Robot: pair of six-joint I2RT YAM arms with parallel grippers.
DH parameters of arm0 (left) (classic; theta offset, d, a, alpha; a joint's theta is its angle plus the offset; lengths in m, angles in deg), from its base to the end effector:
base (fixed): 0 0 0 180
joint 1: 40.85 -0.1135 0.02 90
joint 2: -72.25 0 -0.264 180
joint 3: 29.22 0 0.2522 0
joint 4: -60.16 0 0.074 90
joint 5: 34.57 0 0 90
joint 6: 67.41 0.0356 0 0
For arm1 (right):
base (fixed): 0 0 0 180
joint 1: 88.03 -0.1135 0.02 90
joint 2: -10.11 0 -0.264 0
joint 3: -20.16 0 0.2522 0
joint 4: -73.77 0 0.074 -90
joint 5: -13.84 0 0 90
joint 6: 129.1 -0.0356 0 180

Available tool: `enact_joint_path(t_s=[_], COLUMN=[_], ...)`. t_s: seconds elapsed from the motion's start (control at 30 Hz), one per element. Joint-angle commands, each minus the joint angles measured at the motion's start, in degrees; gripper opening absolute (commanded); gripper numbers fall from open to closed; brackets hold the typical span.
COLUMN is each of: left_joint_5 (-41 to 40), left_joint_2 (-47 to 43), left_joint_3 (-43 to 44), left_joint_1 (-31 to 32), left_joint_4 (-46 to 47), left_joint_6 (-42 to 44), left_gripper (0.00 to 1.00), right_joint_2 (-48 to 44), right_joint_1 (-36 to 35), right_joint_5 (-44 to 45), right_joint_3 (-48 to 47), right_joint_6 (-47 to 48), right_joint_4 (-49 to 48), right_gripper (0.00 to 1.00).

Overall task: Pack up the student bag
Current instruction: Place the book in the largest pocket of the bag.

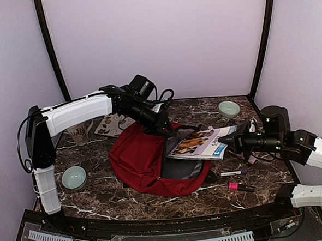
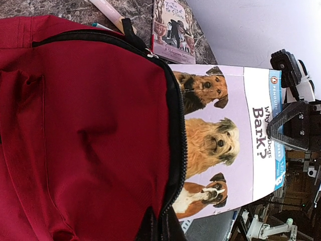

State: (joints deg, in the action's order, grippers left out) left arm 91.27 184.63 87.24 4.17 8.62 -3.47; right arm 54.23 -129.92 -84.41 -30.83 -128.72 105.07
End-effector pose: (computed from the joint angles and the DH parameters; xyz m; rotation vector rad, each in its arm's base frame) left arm 0.2974 -0.3271 0.2998 0.7509 2.5102 -1.2723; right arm 0.1308 0.1242 0.2823 0.8643 2.2277 1.4725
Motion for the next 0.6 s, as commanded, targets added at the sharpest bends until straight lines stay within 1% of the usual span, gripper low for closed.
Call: enact_joint_path(t_s=[0.0, 0.13, 0.2, 0.3, 0.4, 0.47, 0.57], left_joint_5=[0.4, 2.6, 3.0, 2.7, 1.7, 1.8, 3.1], left_joint_2=[-3.7, -3.4, -3.0, -2.4, -2.6, -2.8, -3.2], left_joint_3=[1.0, 2.6, 4.0, 5.7, 6.2, 6.5, 6.6], left_joint_1=[0.6, 0.7, 0.7, 0.7, 0.7, 0.7, 0.7], left_joint_4=[-2.0, 0.3, 1.0, 1.3, 1.1, 1.3, 2.9], left_joint_6=[0.3, -3.8, -6.6, -10.0, -11.6, -12.2, -13.5], left_gripper=[0.0, 0.0, 0.0, 0.0, 0.0, 0.0, 0.0], right_joint_2=[1.2, 5.6, 8.2, 11.4, 13.3, 14.9, 16.2], right_joint_1=[0.8, 0.5, -0.3, -1.2, -1.3, -1.5, -2.4], right_joint_5=[-1.2, -6.5, -7.3, -5.3, -4.3, -2.9, -1.5], right_joint_3=[-1.7, -0.1, -0.3, -1.8, -3.0, -3.8, -3.0], right_joint_6=[2.9, 4.9, 6.6, 9.8, 10.4, 10.5, 10.9], right_joint_4=[-7.2, -13.8, -15.3, -15.7, -15.9, -14.4, -17.4], right_gripper=[0.0, 0.0, 0.0, 0.0, 0.0, 0.0, 0.0])
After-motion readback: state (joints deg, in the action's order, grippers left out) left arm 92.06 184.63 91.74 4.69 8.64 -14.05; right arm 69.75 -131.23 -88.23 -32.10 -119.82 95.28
